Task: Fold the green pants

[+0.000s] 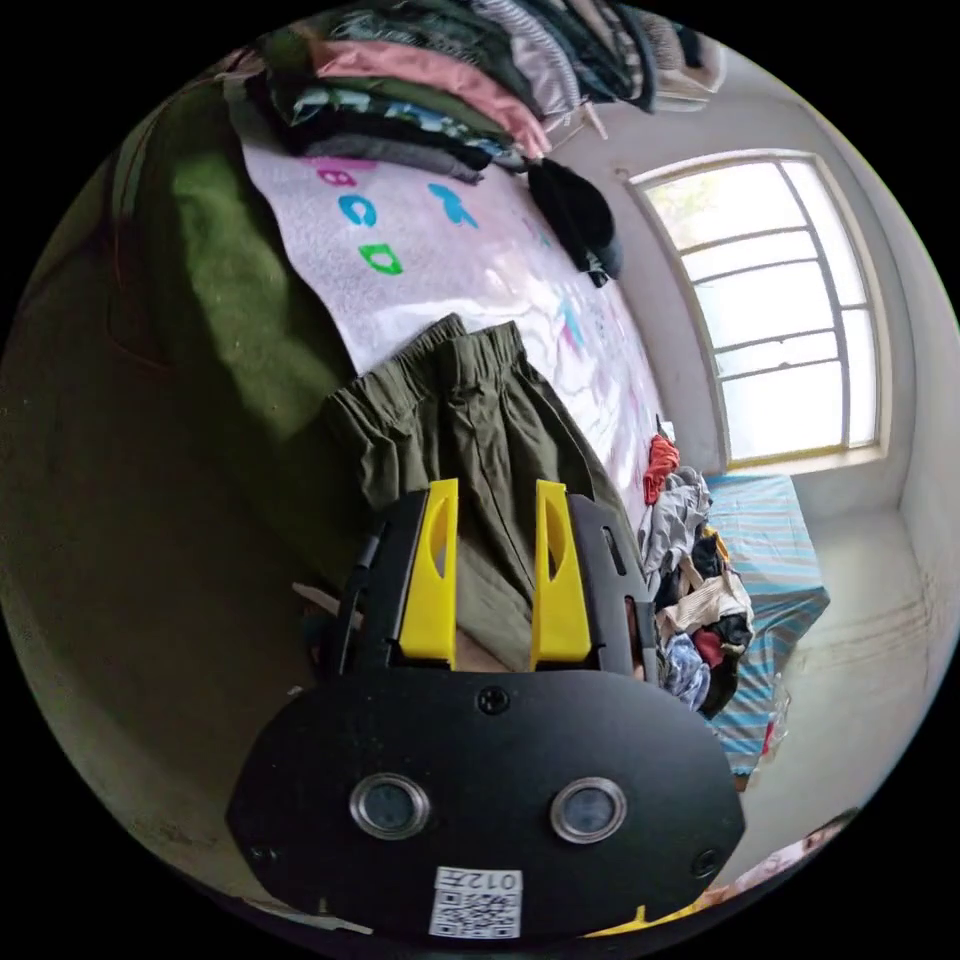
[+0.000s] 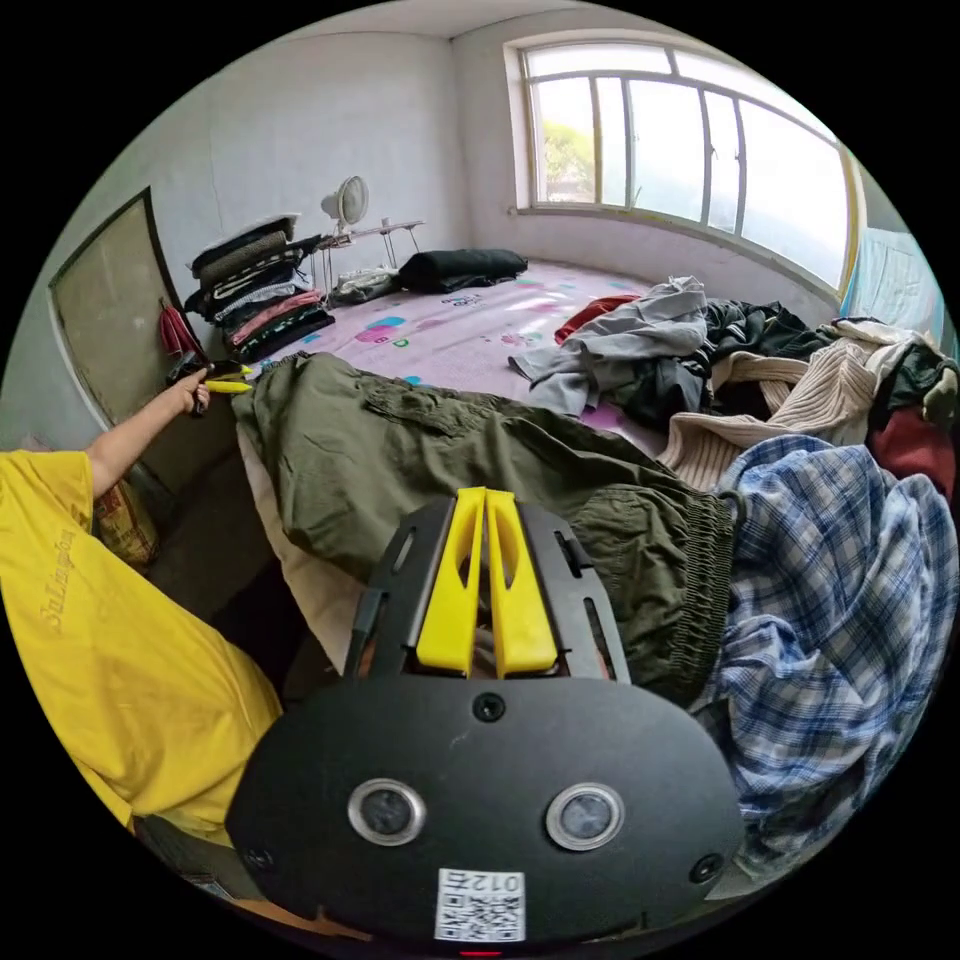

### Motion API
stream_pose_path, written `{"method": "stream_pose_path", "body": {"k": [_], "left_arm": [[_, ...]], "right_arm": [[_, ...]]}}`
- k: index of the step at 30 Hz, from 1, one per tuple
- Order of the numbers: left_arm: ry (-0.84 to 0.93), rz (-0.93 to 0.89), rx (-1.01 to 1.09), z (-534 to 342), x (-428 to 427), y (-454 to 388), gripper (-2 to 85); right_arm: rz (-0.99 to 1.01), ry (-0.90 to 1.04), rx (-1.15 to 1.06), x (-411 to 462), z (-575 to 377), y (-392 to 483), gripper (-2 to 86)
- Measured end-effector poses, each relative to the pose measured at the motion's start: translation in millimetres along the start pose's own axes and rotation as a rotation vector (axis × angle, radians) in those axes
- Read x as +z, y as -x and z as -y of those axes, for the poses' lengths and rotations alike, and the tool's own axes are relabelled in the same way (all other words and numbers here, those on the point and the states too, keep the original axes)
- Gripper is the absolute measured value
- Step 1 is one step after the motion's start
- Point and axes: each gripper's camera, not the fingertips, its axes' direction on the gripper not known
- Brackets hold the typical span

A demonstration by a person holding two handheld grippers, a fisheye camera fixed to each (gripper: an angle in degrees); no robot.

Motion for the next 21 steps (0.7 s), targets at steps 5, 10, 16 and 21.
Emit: {"method": "stream_pose_path", "body": {"k": [5, 10, 16, 21], "left_arm": [[-0.026, -0.014, -0.003, 5.7, 2.0, 8.9, 3.8], [-0.132, -0.165, 0.082, -5.5, -47.2, -5.9, 1.3], [-0.193, -0.057, 0.172, -35.4, -113.4, 4.2, 0.8], [-0.123, -0.287, -0.084, -49.1, -80.0, 120.7, 2.0]], "right_arm": [[0.005, 0.044, -0.048, 15.1, -14.0, 21.9, 0.1], [-0.011, 0.059, -0.051, 25.9, -20.4, 30.1, 0.1], [0.012, 0.053, -0.063, 36.4, -26.9, 39.7, 0.0], [0.035, 0.057, -0.053, 43.7, -34.7, 50.0, 0.1]]}}
